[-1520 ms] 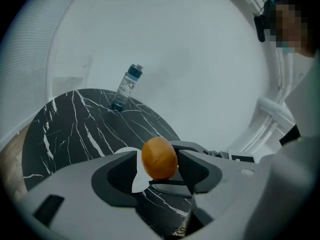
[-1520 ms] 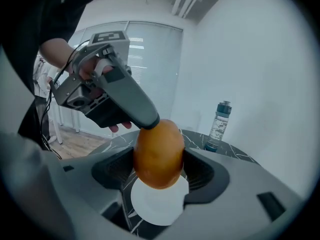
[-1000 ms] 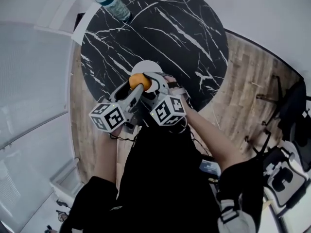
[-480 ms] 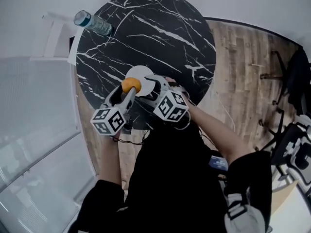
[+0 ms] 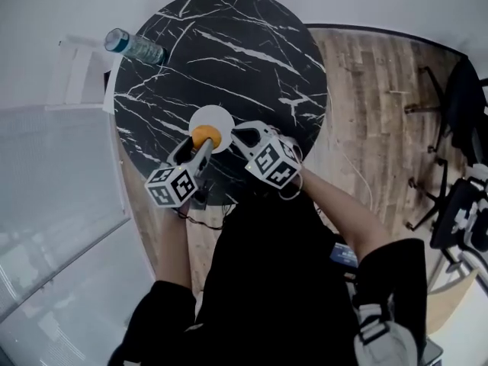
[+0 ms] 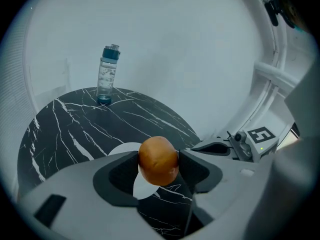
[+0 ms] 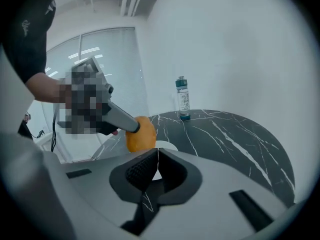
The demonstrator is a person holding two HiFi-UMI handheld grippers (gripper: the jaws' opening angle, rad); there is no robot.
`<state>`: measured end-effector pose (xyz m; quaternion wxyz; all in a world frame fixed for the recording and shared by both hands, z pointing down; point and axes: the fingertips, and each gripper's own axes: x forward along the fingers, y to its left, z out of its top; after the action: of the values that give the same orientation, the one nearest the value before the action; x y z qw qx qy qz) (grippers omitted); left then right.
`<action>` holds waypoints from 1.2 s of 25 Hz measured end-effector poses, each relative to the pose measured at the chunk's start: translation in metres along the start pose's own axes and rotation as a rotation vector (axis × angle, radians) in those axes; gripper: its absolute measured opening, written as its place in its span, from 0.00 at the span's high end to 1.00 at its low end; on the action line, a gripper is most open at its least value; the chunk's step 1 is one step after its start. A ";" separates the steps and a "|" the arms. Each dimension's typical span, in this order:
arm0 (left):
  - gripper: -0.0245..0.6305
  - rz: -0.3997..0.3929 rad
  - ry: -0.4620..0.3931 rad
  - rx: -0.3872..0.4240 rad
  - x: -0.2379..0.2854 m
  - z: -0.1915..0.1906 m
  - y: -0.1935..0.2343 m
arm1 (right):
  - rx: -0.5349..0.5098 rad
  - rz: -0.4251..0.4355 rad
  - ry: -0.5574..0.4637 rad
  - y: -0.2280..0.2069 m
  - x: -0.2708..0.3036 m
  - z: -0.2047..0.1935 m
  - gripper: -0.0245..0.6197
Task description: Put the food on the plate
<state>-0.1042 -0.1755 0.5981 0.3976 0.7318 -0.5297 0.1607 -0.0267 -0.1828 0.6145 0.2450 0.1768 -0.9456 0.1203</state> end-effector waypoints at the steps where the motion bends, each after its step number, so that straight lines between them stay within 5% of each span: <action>1: 0.58 0.001 0.006 -0.003 0.003 -0.004 0.000 | 0.012 -0.004 -0.001 -0.001 -0.001 -0.001 0.96; 30: 0.58 -0.008 0.103 -0.074 0.049 -0.021 0.025 | 0.110 -0.036 0.009 -0.023 -0.001 -0.007 0.96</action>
<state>-0.1042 -0.1944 0.6539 0.4515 0.7095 -0.5113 0.1769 -0.0137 -0.2010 0.6229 0.2413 0.2065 -0.9331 0.1687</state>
